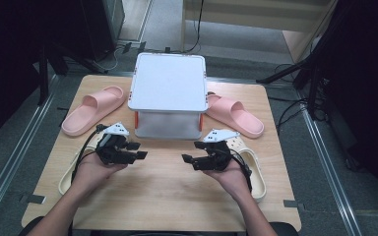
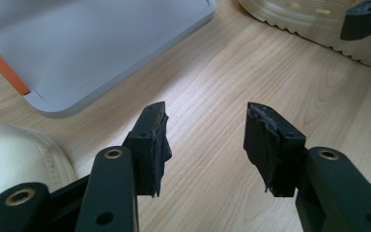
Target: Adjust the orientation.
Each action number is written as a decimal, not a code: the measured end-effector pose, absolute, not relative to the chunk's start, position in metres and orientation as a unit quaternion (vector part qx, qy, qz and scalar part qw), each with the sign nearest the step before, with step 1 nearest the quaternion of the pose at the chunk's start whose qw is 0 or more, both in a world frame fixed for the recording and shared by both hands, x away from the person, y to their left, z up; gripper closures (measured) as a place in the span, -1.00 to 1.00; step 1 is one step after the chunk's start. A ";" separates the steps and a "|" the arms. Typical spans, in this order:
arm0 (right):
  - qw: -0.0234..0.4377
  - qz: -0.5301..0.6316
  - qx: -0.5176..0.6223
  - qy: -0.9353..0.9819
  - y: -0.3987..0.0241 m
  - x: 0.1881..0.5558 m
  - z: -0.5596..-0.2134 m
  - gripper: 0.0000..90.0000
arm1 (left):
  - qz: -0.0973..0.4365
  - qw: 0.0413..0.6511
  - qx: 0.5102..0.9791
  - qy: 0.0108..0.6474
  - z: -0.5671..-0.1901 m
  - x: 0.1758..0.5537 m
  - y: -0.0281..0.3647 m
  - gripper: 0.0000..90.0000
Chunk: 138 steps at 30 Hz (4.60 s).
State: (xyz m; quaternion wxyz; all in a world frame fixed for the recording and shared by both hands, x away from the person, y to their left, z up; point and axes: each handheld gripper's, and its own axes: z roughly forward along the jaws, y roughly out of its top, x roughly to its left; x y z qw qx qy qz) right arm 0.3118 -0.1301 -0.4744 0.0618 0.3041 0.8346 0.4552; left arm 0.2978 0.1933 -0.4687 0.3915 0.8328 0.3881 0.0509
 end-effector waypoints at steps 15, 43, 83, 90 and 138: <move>0.058 0.446 0.293 0.844 -0.121 0.312 -0.472 -0.18 | 0.063 0.384 0.832 0.396 -0.464 0.293 0.202 0.12; 0.060 0.460 0.284 0.839 -0.104 0.336 -0.464 -0.11 | 0.106 0.353 0.797 0.478 -0.453 0.229 0.275 0.21; 0.083 0.451 0.299 0.837 -0.116 0.319 -0.466 -0.06 | 0.085 0.371 0.819 0.429 -0.453 0.260 0.219 0.72; 0.091 0.448 0.308 0.835 -0.125 0.310 -0.467 -0.06 | 0.060 0.365 0.845 0.385 -0.456 0.269 0.181 0.72; 0.066 0.446 0.330 0.829 -0.108 0.286 -0.493 0.86 | 0.061 0.361 0.845 0.389 -0.456 0.303 0.226 0.91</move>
